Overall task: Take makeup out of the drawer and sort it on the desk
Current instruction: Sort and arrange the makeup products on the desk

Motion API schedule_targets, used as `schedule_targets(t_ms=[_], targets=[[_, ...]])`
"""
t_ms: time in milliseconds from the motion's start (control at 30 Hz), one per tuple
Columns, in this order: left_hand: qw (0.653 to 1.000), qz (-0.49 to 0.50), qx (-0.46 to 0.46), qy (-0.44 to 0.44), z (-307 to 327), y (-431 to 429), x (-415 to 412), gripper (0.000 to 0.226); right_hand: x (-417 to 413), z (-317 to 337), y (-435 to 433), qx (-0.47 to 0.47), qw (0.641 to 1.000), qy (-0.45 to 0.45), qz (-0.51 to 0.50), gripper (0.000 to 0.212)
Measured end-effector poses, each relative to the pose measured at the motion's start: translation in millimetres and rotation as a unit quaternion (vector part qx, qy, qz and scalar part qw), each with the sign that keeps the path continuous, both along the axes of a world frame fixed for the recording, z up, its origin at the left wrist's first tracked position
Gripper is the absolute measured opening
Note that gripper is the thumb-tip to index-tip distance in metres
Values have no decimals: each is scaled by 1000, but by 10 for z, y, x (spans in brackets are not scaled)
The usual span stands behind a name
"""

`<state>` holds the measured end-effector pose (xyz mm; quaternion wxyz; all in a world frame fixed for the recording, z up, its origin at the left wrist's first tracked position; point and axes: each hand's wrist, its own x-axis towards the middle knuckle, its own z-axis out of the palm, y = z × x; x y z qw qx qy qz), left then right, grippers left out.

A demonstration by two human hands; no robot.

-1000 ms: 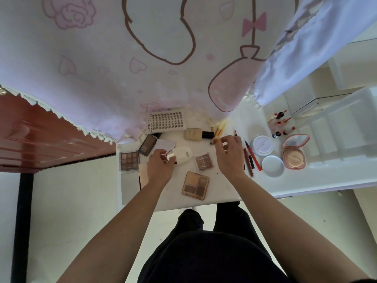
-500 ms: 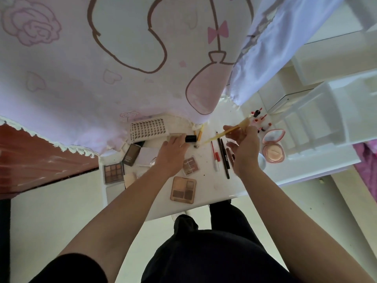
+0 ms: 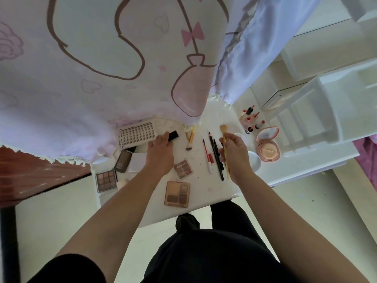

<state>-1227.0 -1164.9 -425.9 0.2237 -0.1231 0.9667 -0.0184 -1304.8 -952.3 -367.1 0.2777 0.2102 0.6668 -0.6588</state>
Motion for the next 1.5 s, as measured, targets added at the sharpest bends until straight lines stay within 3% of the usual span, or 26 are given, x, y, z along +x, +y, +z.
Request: schedule_targets(t_ms=[100, 233, 333, 433, 567, 667, 767, 833, 933, 1067, 1167, 1300, 1367, 1500], targets=[[998, 54, -20, 33, 4, 139, -112, 45, -8, -72, 55, 0, 1000, 3, 3, 24], [995, 29, -10, 93, -34, 349, -324, 46, -12, -163, 191, 19, 1000, 5, -3, 27], [990, 102, 65, 70, -100, 480, -490, 45, -11, -226, 296, 22, 1000, 0, -6, 31], [975, 175, 121, 63, -132, 508, -566, 30, -22, -252, 371, 29, 1000, -7, 1, 37], [939, 262, 197, 103, -110, 447, -475, 23, -49, -225, 365, 28, 1000, -2, -2, 30], [872, 330, 314, 181, 12, 375, -365, 12, -70, -183, 282, 39, 998, 29, 29, 26], [764, 410, 440, 232, 172, 285, -273, 9, -94, -116, 190, 84, 988, 91, 90, 25], [700, 448, 503, 239, 255, 192, -227, 13, -106, -52, 125, 132, 968, 162, 140, 20], [639, 452, 582, 220, 362, 90, -188, 21, -103, 7, 49, 179, 924, 239, 240, 13], [569, 453, 658, 198, 466, 147, -226, 16, -66, -49, 69, 199, 883, 221, 362, 26], [515, 472, 692, 181, 459, 263, -276, 14, 4, -58, 160, 184, 882, 175, 396, 39], [506, 518, 674, 143, 340, 464, -376, 23, 44, -157, 373, 227, 882, 159, 382, 31], [537, 561, 614, 144, 219, 531, -459, 31, 15, -194, 503, 253, 886, 144, 360, 28], [742, 515, 403, 145, -26, 565, -619, 30, -78, -200, 773, 297, 886, 146, 326, 37]])
